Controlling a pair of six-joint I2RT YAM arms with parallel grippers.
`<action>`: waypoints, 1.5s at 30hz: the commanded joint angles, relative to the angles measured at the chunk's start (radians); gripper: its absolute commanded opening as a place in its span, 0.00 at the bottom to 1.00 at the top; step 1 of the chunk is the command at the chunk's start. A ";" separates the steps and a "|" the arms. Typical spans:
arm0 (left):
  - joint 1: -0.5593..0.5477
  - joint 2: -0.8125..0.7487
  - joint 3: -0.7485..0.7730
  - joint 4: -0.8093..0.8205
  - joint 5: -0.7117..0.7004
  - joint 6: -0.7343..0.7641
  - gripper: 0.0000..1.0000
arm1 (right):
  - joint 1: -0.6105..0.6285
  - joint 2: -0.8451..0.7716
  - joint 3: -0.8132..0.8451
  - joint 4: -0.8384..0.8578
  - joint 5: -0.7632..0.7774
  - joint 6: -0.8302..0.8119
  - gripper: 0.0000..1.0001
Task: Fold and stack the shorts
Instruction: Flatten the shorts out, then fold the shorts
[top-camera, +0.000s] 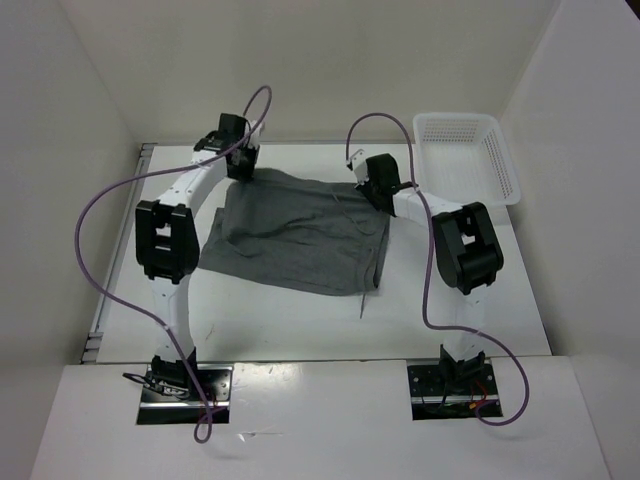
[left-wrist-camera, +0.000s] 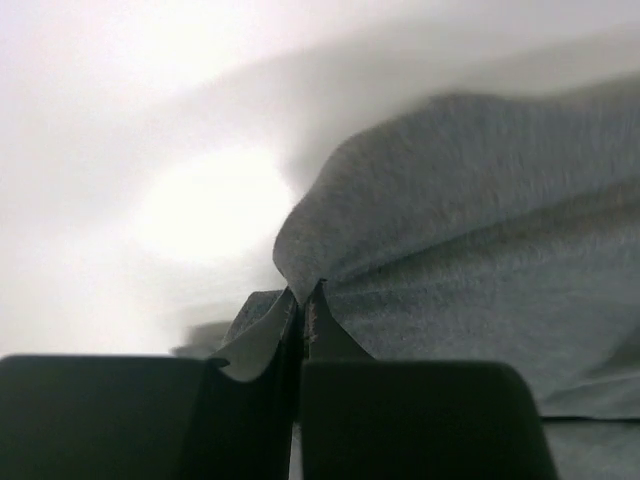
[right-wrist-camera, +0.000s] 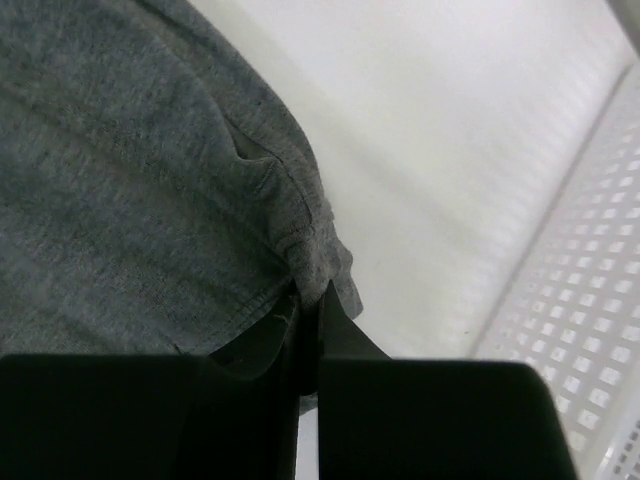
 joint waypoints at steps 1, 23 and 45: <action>0.009 -0.077 0.104 0.127 -0.142 0.004 0.00 | -0.004 -0.057 -0.029 0.040 0.058 -0.033 0.00; 0.162 -0.081 0.131 -0.022 -0.124 0.004 1.00 | 0.027 -0.210 0.057 -0.085 0.065 0.028 0.97; 0.322 -0.393 -0.795 -0.010 -0.044 0.004 1.00 | 0.272 -0.538 -0.514 -0.244 -0.359 -0.099 0.55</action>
